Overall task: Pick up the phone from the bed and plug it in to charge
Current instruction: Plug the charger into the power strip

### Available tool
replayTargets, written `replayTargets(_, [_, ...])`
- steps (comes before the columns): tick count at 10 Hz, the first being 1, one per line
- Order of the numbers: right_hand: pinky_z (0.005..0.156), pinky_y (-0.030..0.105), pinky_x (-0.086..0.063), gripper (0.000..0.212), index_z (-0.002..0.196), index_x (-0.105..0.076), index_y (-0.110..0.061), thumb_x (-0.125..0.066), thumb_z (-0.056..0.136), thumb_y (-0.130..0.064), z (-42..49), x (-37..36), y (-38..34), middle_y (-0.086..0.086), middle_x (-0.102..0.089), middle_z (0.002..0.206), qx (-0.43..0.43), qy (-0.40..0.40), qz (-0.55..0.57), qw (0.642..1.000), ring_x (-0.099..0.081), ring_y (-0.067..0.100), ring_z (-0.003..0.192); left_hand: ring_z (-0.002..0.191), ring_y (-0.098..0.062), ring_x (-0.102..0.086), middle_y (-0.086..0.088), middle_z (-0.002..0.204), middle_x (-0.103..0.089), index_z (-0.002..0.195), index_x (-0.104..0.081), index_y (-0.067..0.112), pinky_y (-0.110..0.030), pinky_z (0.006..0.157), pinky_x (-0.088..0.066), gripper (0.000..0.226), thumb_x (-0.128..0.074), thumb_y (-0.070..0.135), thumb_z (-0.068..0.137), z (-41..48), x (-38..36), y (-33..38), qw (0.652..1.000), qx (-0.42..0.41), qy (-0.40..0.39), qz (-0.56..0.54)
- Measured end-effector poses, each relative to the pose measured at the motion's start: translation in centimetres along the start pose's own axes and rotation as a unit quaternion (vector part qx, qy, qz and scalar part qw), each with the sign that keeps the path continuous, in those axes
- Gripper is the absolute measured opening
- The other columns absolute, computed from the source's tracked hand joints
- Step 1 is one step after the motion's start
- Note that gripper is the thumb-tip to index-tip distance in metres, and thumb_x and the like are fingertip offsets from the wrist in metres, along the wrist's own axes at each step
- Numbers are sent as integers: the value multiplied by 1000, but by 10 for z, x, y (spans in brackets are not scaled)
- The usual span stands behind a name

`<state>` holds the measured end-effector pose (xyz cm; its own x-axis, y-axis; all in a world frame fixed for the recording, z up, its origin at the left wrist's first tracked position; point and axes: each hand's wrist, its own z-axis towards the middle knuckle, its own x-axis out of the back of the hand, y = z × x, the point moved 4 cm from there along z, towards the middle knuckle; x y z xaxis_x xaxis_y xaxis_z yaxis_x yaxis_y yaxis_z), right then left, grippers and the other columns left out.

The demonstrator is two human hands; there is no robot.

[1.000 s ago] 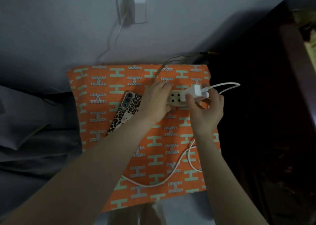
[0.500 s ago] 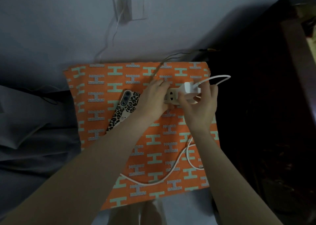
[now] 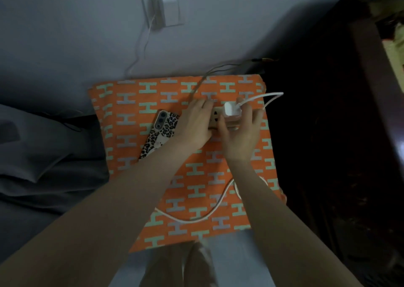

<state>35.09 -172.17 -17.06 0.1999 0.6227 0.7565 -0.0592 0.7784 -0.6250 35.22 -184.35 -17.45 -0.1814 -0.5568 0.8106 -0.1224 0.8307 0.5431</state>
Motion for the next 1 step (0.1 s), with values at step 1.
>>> replayTargets(1, [75, 19, -39, 62, 132, -44, -11, -69, 80, -34, -9, 27, -8, 11, -51, 124, -20, -100, 41, 994, -46, 9, 98, 122, -31, -48, -14, 132, -51, 130, -43, 6, -40, 98, -44, 62, -73, 10, 75, -18, 26, 9, 1000, 14, -17, -4])
